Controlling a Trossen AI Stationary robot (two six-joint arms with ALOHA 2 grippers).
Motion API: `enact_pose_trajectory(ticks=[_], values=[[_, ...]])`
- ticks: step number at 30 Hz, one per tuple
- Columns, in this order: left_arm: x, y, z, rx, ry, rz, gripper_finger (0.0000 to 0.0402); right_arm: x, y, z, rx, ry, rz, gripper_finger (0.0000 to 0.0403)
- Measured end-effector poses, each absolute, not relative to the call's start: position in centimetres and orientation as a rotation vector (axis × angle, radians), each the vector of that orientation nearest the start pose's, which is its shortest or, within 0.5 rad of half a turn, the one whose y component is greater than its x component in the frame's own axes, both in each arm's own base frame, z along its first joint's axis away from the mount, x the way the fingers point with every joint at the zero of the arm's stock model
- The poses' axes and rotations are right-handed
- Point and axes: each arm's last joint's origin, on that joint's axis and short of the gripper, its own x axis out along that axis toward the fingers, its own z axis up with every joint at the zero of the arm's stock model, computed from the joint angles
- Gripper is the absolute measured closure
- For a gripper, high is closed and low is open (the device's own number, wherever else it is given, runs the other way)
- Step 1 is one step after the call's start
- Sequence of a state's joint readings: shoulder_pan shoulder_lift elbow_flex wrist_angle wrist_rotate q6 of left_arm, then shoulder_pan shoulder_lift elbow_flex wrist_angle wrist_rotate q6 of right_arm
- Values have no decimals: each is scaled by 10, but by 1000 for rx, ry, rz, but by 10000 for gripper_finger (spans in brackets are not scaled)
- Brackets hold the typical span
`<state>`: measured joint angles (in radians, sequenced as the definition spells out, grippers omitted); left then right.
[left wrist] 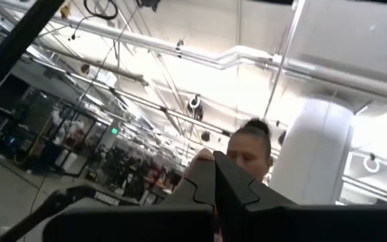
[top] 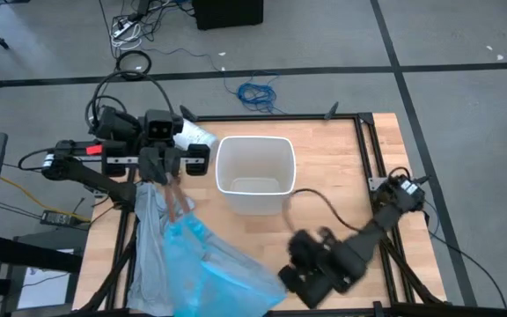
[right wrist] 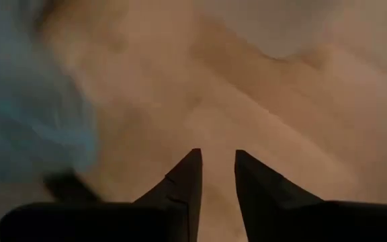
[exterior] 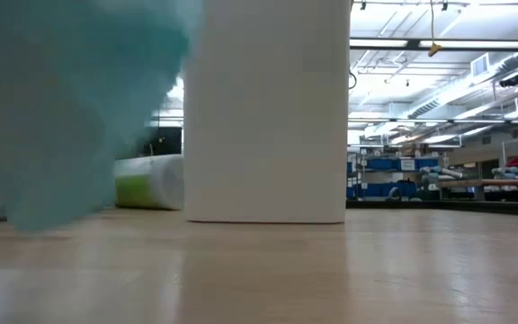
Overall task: Place trash/remove bag and relplace
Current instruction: Remove the blue trash bag from the trash bin
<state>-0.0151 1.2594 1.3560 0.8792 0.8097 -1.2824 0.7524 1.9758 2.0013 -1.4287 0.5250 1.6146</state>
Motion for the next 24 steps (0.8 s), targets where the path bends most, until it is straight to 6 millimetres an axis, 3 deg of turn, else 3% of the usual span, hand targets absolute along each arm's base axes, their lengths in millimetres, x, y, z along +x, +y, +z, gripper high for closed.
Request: enact_pose_trajectory(ticks=[3,4,7,10,12,17,21,24], values=[[227,-25,509,-673,-270,-1196,397,257,270,311,877,622,-880,335],[228,-26,507,-652,-247,-1197,397,255,277,308,940,564,-851,339],[235,-27,500,-632,-160,-1176,397,269,292,314,1141,393,-700,346],[245,-28,487,-612,-49,-1135,397,279,295,328,1175,72,-621,346],[251,-28,475,-611,14,-1094,397,276,294,330,1149,-10,-624,346],[262,-28,452,-623,114,-1020,398,252,288,337,1129,39,-646,361],[264,-27,447,-615,105,-982,398,233,289,341,825,159,-606,372],[264,-27,448,-662,115,-971,398,234,283,344,631,454,-551,372]])
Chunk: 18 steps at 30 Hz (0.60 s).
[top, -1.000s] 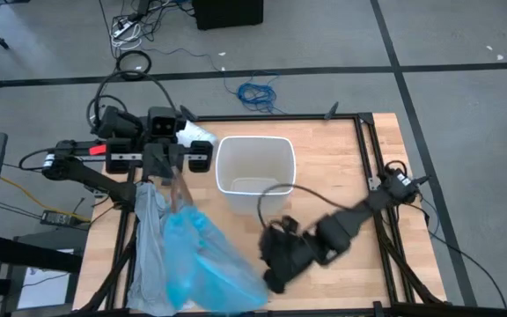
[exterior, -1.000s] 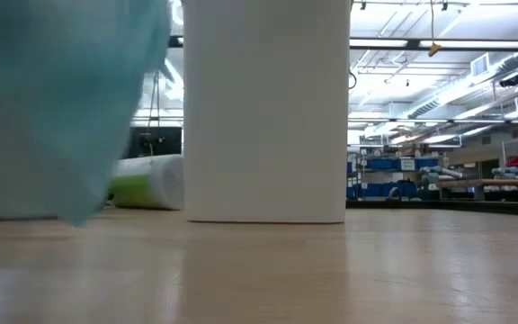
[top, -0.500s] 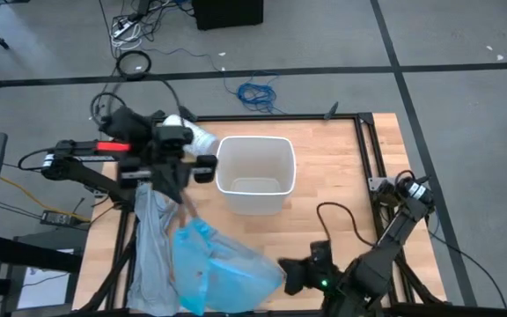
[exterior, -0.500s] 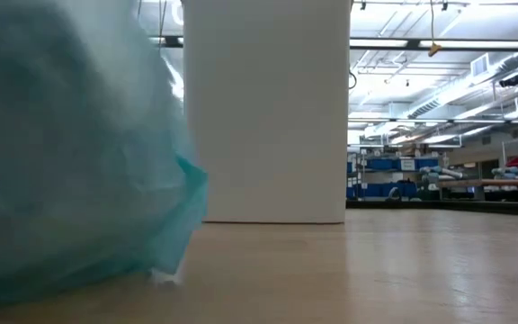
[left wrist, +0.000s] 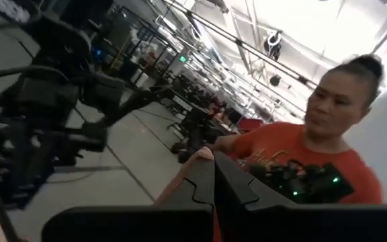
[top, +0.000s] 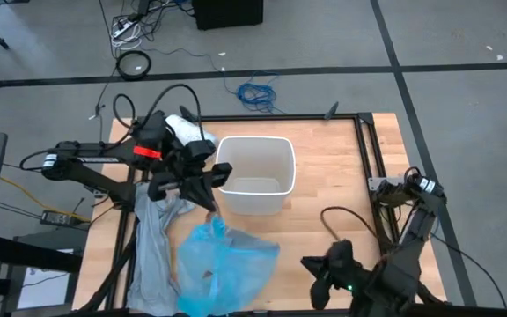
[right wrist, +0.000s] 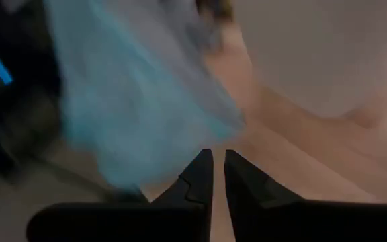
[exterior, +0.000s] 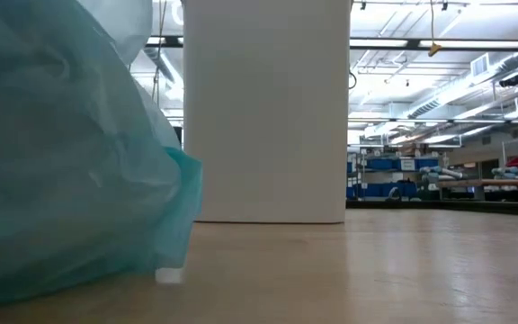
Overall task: Place trash/remove bag and relplace
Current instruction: Remove the blue trash bag from the trash bin
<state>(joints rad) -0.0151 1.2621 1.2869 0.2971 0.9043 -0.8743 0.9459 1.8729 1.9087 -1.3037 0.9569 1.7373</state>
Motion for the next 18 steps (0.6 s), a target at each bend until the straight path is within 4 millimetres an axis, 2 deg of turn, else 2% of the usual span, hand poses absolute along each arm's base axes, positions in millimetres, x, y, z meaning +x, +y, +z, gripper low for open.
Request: enact_pose_trajectory(ticks=[3,5,9,13,18], values=[[263,-27,450,-720,156,-1016,398,244,277,338,446,681,-477,356],[259,-28,455,-750,160,-1069,397,251,272,337,328,751,-431,337],[244,-32,476,-786,64,-1206,397,264,259,338,150,761,-409,287],[218,-33,498,-752,-162,-1344,397,278,244,339,40,727,-440,234],[197,-31,508,-728,-232,-1398,397,297,227,345,-66,701,-444,185]])
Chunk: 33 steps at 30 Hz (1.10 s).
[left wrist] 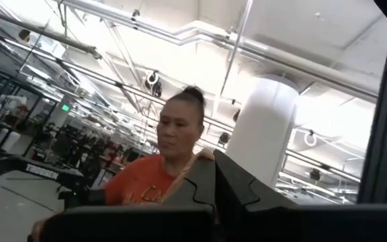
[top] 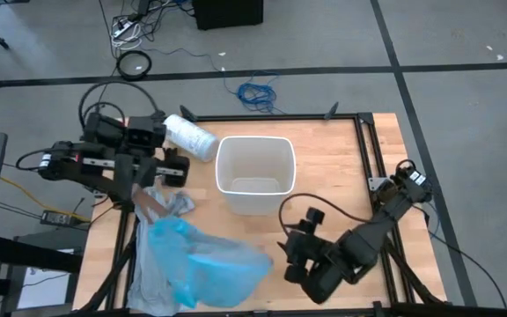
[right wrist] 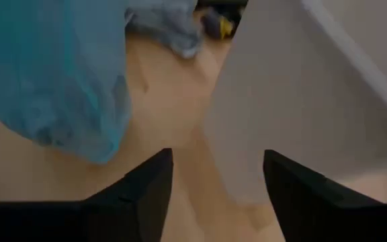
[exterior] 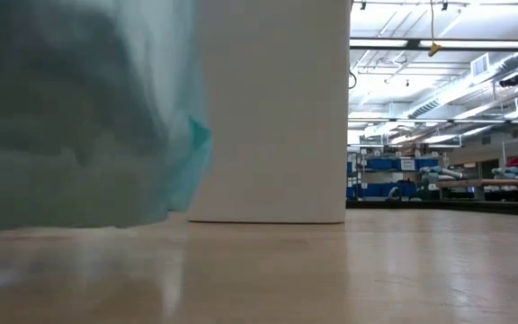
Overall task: Place trash/remove bag and relplace
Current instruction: Remove the blue trash bag from the trash bin
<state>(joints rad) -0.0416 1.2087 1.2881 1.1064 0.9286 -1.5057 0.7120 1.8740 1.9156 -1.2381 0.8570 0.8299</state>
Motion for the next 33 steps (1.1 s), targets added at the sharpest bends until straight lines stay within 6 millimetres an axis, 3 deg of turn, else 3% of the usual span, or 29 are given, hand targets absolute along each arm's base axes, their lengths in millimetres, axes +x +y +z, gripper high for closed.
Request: enact_pose_trajectory(ticks=[5,11,16,25,33], values=[[185,-32,513,-694,-222,-1411,397,312,219,365,-175,632,-398,174],[183,-30,513,-692,-217,-1405,396,324,230,410,-195,444,-219,174],[188,-29,511,-680,-215,-1371,396,326,237,444,-45,273,-109,176],[192,-30,509,-640,-205,-1358,396,323,218,427,235,345,-362,189],[191,-30,508,-563,-238,-1355,396,345,180,425,384,335,-488,190]])
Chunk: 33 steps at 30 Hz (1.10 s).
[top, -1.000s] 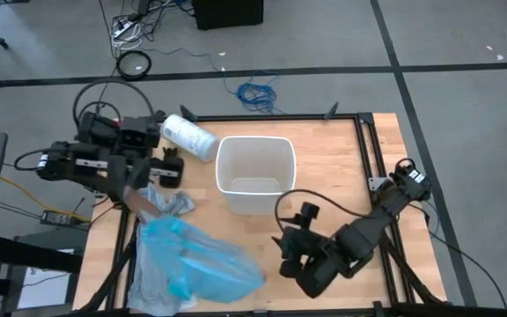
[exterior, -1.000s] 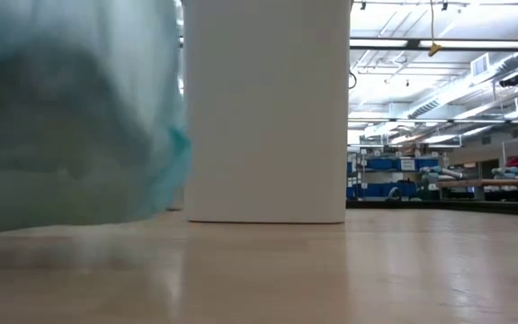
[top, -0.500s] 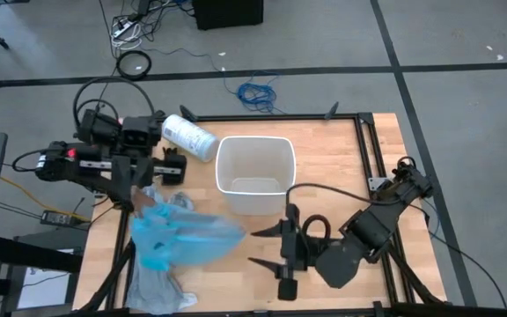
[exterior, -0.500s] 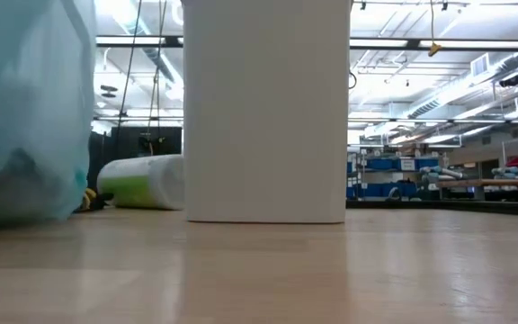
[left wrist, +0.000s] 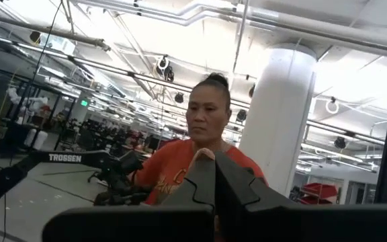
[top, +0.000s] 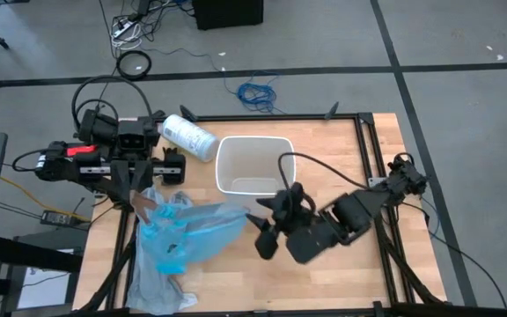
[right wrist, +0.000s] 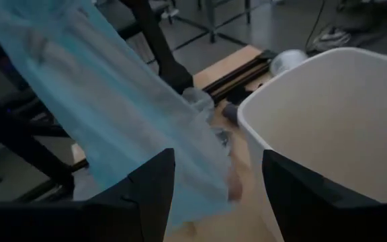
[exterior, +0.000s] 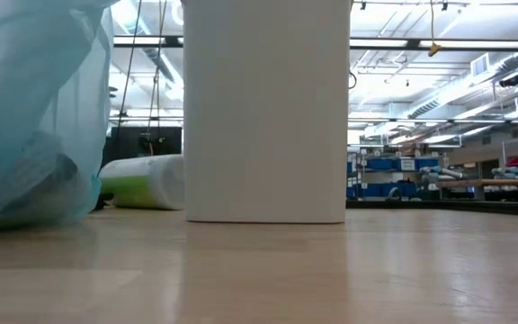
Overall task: Place trash/remove bag and relplace
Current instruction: Remove the blue trash bag from the trash bin, then close the blue trash bag
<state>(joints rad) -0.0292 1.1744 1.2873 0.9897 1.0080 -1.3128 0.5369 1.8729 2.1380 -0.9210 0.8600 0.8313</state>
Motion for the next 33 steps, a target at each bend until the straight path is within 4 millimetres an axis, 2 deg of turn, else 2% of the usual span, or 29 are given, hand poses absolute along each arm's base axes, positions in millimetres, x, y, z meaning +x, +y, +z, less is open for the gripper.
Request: enact_pose_trajectory(ticks=[5,12,23,33], values=[[191,-30,508,-552,-233,-1359,396,358,159,423,442,419,-409,190],[191,-32,508,-526,-246,-1366,396,365,147,421,519,497,-325,190],[189,-41,508,-492,-262,-1407,396,356,146,405,531,656,-393,205],[189,-43,508,-492,-264,-1414,396,358,154,409,586,645,-315,225]])
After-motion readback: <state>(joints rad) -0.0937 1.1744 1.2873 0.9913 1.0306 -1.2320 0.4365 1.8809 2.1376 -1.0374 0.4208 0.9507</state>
